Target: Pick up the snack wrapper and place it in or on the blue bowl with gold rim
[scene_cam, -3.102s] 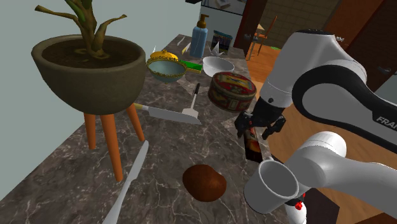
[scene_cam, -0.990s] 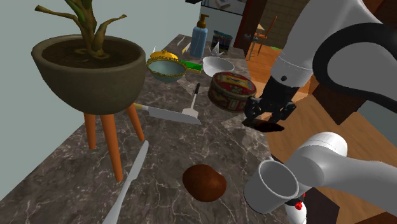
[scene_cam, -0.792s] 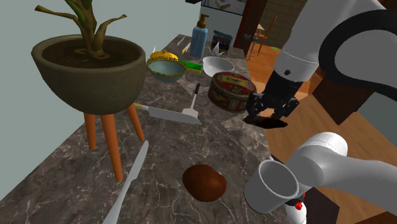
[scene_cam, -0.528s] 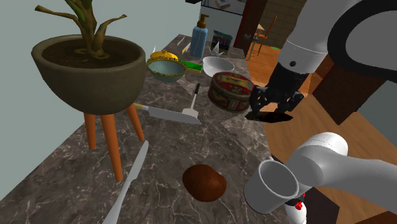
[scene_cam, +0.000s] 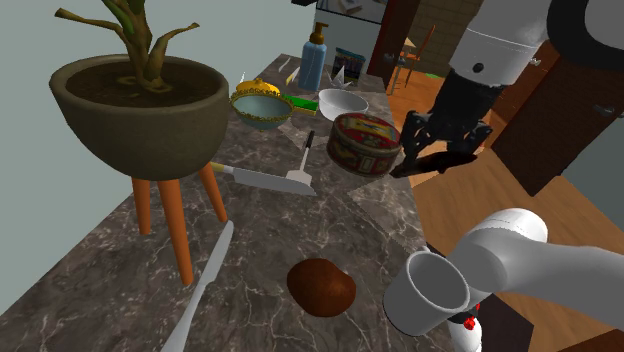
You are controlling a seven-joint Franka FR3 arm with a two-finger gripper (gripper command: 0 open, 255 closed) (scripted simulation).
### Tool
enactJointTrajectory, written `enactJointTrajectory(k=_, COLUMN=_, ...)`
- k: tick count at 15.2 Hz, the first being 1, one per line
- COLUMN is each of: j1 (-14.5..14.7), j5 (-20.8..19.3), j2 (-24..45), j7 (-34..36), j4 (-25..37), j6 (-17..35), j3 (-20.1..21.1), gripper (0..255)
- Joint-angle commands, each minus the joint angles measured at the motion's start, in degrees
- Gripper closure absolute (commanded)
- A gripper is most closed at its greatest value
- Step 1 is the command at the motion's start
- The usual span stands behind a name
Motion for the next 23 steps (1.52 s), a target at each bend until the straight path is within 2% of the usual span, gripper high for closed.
enactJointTrajectory(k=1, j1=-0.2, j5=-0.5, j2=0.8, j7=0.0, j4=2.0, j6=-1.2, j3=-0.5, gripper=255)
enactJointTrajectory(k=4, j1=-0.4, j5=-0.8, j2=2.0, j7=0.1, j4=4.4, j6=-2.5, j3=-0.8, gripper=255)
enactJointTrajectory(k=15, j1=-6.9, j5=-1.5, j2=25.5, j7=1.6, j4=16.6, j6=9.9, j3=6.5, gripper=255)
enactJointTrajectory(k=23, j1=-11.4, j5=-6.3, j2=44.5, j7=6.1, j4=31.0, j6=14.4, j3=13.4, gripper=255)
